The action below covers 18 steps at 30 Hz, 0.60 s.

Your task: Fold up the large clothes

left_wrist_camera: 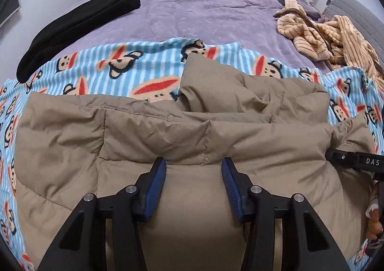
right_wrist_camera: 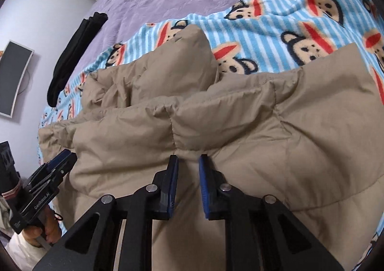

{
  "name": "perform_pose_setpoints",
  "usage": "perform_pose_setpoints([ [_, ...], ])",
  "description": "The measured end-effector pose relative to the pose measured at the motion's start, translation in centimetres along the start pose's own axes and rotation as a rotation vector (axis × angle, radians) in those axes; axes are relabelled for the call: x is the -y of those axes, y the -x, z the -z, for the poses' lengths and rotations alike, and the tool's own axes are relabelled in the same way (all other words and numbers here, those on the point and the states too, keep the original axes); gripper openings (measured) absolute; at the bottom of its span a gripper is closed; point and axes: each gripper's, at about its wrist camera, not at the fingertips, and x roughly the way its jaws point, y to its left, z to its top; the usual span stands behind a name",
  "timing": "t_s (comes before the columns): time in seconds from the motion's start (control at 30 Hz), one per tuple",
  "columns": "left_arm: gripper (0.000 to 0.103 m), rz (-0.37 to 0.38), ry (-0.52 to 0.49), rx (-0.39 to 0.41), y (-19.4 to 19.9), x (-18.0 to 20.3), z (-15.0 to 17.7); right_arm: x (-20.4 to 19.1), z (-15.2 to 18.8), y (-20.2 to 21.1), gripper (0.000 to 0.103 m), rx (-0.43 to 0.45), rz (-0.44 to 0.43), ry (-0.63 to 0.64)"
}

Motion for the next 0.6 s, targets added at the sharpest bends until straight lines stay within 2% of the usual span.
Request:
perform_pose_setpoints([
  [0.07, 0.051, -0.007, 0.010, -0.001, -1.0, -0.3, -0.8, 0.6, -0.9, -0.9, 0.004, 0.004, 0.011, -0.031],
  [0.23, 0.051, -0.037, 0.010, 0.001, -1.5, -1.5, -2.5, 1.4, -2.7, -2.2, 0.001, 0.004, 0.019, -0.055],
  [0.33, 0.051, -0.125, 0.010, 0.043, -0.5, -4.4, -3.0, 1.4, -3.3, -1.3, 0.001, 0.007, 0.026, -0.031],
  [0.4, 0.051, -0.170, 0.029, 0.041, -0.4, -7.1, -2.9, 2.1, -3.3, 0.5, 0.001, 0.042, 0.102, 0.005],
  [0.5, 0.051, -0.208, 0.054, 0.030, -1.0, -10.4, -2.2, 5.3, -2.9, 2.9, 0.001, 0.090, 0.197, -0.021],
  [0.6, 0.051, -0.211, 0.072, 0.025, -2.3, -11.5, -1.9, 9.3, -2.8, 3.1, 0.000, 0.097, 0.174, -0.123],
])
